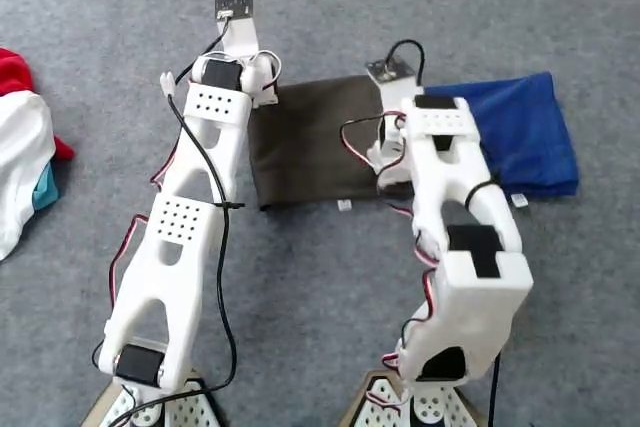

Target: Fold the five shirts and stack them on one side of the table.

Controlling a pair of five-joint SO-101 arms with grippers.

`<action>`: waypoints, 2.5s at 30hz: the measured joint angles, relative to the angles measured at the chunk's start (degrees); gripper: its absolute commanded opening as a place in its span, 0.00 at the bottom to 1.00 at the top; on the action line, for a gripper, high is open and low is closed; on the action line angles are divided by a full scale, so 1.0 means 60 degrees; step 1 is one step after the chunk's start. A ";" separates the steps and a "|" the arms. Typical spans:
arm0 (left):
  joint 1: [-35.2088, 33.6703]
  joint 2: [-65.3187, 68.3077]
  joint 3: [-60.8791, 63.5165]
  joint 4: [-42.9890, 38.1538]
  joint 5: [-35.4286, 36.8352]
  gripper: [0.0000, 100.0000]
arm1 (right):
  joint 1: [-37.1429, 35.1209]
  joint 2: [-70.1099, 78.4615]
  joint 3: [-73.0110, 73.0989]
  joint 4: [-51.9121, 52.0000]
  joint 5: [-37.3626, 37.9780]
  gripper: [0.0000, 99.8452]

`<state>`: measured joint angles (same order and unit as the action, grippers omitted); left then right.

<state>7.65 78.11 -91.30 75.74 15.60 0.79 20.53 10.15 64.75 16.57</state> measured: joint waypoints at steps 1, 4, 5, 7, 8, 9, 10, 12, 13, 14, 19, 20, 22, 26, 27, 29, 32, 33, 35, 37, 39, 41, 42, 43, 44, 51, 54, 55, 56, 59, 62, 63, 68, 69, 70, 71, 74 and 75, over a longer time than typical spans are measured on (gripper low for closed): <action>-0.0015 0.0000 0.0000 0.0015 0.0015 0.03 | 0.0073 0.0000 -0.0117 0.0205 0.0000 0.02; -0.0029 0.0015 -0.0190 0.0249 0.0029 0.03 | 0.0059 0.0000 -0.0982 0.1128 0.0015 0.02; -0.0015 -0.0015 -0.0190 0.0308 0.0029 0.03 | 0.0015 -0.0029 -0.1333 0.1495 0.0015 0.02; 0.0044 -0.0322 -0.0190 0.0425 0.0029 0.03 | -0.0015 -0.0190 -0.2022 0.2022 0.0015 0.02; 0.0059 -0.0527 -0.0190 0.0513 0.0029 0.03 | -0.0015 -0.0308 -0.2359 0.2212 0.0015 0.02; 0.0059 -0.0762 -0.0190 0.0615 0.0029 0.03 | 0.0000 -0.0410 -0.2637 0.2432 0.0015 0.02; 0.0044 -0.1011 -0.0190 0.0703 0.0029 0.03 | 0.0000 -0.0513 -0.2945 0.2696 0.0015 0.02; -0.0088 -0.1495 -0.0205 0.1040 -0.0117 0.03 | 0.0059 -0.0703 -0.3443 0.3282 0.0015 0.02; -0.0190 -0.1729 -0.0205 0.1260 -0.0249 0.03 | 0.0103 -0.0777 -0.3634 0.3546 0.0015 0.02; -0.0337 -0.1963 -0.0205 0.1538 -0.0366 0.03 | 0.0103 -0.0864 -0.3780 0.3927 0.0015 0.02; -0.1201 -0.2608 -0.0205 0.3282 -0.1128 0.03 | 0.0103 -0.1260 -0.4044 0.5714 0.0015 0.02; -0.1348 -0.2637 -0.0205 0.3604 -0.1289 0.03 | 0.0147 -0.1495 -0.3912 0.5832 0.0015 0.02; -0.1538 -0.2637 -0.0205 0.4000 -0.1392 0.03 | 0.0234 -0.2212 -0.3414 0.5934 0.0015 0.02; -0.1963 -0.3004 0.0484 0.4161 -0.1465 0.03 | 0.0103 -0.4366 -0.1875 0.5963 0.0015 0.02; -0.2051 -0.3282 0.0894 0.4161 -0.1465 0.03 | 0.0044 -0.4908 -0.1392 0.5963 0.0015 0.02; -0.2139 -0.4044 0.2022 0.4161 -0.1465 0.03 | -0.0059 -0.5846 -0.0440 0.5949 0.0015 0.02; -0.2007 -0.5421 0.4249 0.4161 -0.1465 0.03 | -0.0088 -0.6564 0.0821 0.5363 0.0015 0.09; -0.1905 -0.5846 0.5026 0.4161 -0.1480 0.03 | -0.0088 -0.6623 0.1114 0.5084 -0.0117 0.14; -0.1670 -0.6593 0.6476 0.4103 -0.1538 0.03 | -0.0132 -0.6623 0.1538 0.4440 -0.0806 0.27; -0.1612 -0.6974 0.7780 0.3663 -0.1538 0.03 | -0.0410 -0.6505 0.1758 0.3780 -0.1758 0.40; -0.1656 -0.7048 0.8952 0.3077 -0.1538 0.03 | -0.0835 -0.6168 0.1773 0.3209 -0.2974 0.49; -0.1758 -0.7048 0.9890 0.2637 -0.1553 0.03 | -0.1245 -0.5670 0.1773 0.2593 -0.4293 0.52; -0.1817 -0.7048 1.0242 0.2476 -0.1553 0.03 | -0.1451 -0.5407 0.1773 0.2300 -0.4952 0.52; -0.1905 -0.7048 1.0564 0.2330 -0.1553 0.03 | -0.1597 -0.5099 0.1773 0.1978 -0.5553 0.52; -0.2007 -0.7048 1.0828 0.2212 -0.1553 0.03 | -0.1714 -0.4791 0.1773 0.1656 -0.6125 0.52; -0.2447 -0.7048 1.1590 0.1788 -0.1553 0.03 | -0.1890 -0.2198 0.0879 0.0337 -0.8586 0.49; -0.2447 -0.7048 1.1648 0.1788 -0.1553 0.03 | -0.1890 -0.1070 0.0440 -0.0410 -0.8791 0.49; -0.2447 -0.7048 1.1648 0.1788 -0.1553 0.03 | -0.1890 -0.0718 0.0337 -0.0645 -0.8821 0.49; -0.2447 -0.7048 1.1648 0.1788 -0.1553 0.03 | -0.1890 -0.0425 0.0278 -0.0806 -0.8821 0.49; -0.2462 -0.7048 1.1648 0.1773 -0.1568 0.03 | -0.1890 0.0249 0.0015 -0.1172 -0.8821 0.49; -0.2462 -0.7048 1.1648 0.1773 -0.1568 0.03 | -0.1905 0.0601 -0.0132 -0.1348 -0.8821 0.47; -0.2462 -0.7048 1.1648 0.1773 -0.1568 0.03 | -0.1905 0.0718 -0.0220 -0.1363 -0.8821 0.45; -0.2462 -0.7048 1.1648 0.1773 -0.1568 0.03 | -0.1875 0.0850 -0.0322 -0.1377 -0.8571 0.27; -0.2462 -0.7048 1.1648 0.1773 -0.1568 0.03 | -0.1875 0.0850 -0.0337 -0.1377 -0.8498 0.23; -0.2462 -0.7048 1.1648 0.1773 -0.1568 0.03 | -0.1875 0.0850 -0.0352 -0.1377 -0.8381 0.18; -0.2462 -0.7048 1.1648 0.1773 -0.1568 0.03 | -0.1861 0.0850 -0.0337 -0.1377 -0.8176 0.14; -0.2462 -0.7048 1.1648 0.1773 -0.1568 0.03 | -0.1758 0.0850 -0.0308 -0.1363 -0.7722 0.01; -0.2462 -0.7048 1.1648 0.1773 -0.1568 0.03 | -0.1744 0.0850 -0.0308 -0.1363 -0.7575 0.02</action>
<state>-7.12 35.82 -21.41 86.37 6.20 -9.67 25.63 8.31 56.57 -28.88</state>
